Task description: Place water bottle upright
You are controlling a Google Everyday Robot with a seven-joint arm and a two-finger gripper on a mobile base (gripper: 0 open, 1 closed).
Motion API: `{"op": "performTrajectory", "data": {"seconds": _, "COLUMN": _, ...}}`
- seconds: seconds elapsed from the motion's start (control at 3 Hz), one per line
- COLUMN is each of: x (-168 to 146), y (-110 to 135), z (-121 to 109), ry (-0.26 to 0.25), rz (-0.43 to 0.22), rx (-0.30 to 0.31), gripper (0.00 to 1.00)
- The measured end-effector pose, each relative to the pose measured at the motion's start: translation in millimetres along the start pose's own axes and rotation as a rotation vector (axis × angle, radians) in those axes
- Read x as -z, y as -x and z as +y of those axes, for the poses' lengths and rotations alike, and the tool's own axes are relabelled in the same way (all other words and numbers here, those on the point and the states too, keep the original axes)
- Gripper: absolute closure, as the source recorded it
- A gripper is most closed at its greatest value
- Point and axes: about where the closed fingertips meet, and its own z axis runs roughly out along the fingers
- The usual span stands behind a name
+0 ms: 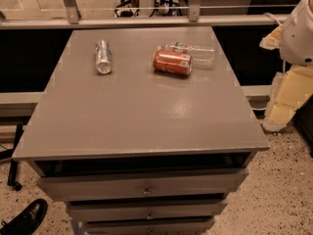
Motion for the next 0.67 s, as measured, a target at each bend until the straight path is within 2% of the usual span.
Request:
{"op": "performTrajectory", "data": {"seconds": 0.33, "x": 0.0, "y": 0.0, "z": 0.0, "ry": 0.0, "rz": 0.0, "rx": 0.0, "gripper": 0.0}}
{"op": "performTrajectory", "data": {"seconds": 0.67, "x": -4.3, "y": 12.3, "z": -4.4, "ry": 0.021, "rz": -0.04, "rx": -0.009, "gripper": 0.0}}
